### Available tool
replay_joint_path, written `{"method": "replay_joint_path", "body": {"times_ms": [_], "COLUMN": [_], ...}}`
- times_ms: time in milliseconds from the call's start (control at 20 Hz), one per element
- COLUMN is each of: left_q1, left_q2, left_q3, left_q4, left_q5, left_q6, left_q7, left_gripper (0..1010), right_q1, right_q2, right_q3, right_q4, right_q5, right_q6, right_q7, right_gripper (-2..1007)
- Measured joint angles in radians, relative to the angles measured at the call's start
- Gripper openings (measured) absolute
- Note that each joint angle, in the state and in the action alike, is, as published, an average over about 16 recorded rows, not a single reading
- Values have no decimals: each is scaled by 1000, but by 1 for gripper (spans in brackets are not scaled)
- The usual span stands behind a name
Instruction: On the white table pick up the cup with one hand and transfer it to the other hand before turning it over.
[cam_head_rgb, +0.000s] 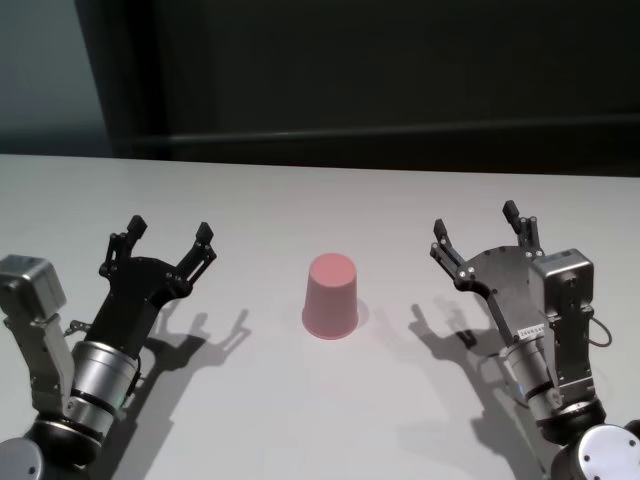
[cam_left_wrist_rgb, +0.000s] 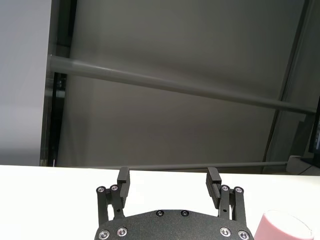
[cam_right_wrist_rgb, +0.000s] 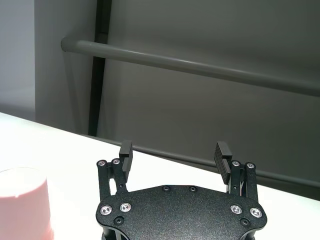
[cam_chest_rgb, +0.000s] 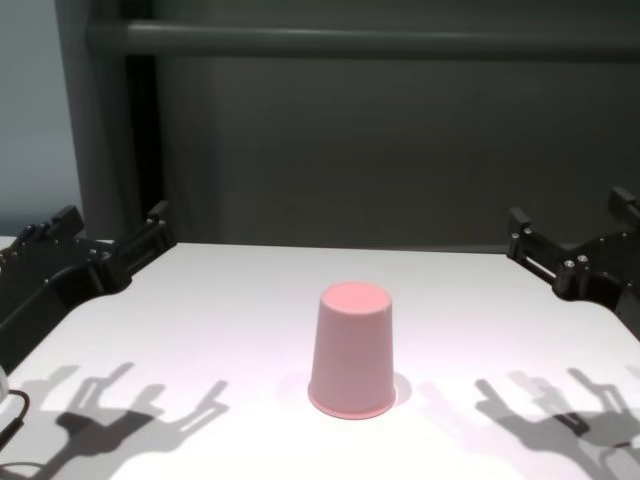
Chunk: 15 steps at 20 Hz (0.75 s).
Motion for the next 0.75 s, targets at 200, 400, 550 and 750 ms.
{"method": "replay_joint_path", "body": {"times_ms": [200, 400, 550, 750], "left_q1": [0, 0, 0, 0], "left_q2": [0, 0, 0, 0], "left_q3": [0, 0, 0, 0], "left_q4": [0, 0, 0, 0], "left_q5": [0, 0, 0, 0], "left_q6": [0, 0, 0, 0], "left_q7": [0, 0, 0, 0], "left_gripper": [1003, 1003, 1003, 1003], "right_q1": [0, 0, 1, 1], "right_q2": [0, 0, 1, 1], "right_q3": [0, -1, -1, -1], "right_q4": [0, 0, 0, 0], "right_q5": [0, 1, 1, 1], "right_q6": [0, 0, 0, 0], "right_q7": [0, 0, 0, 0], "right_gripper": [1002, 1002, 1002, 1002]}}
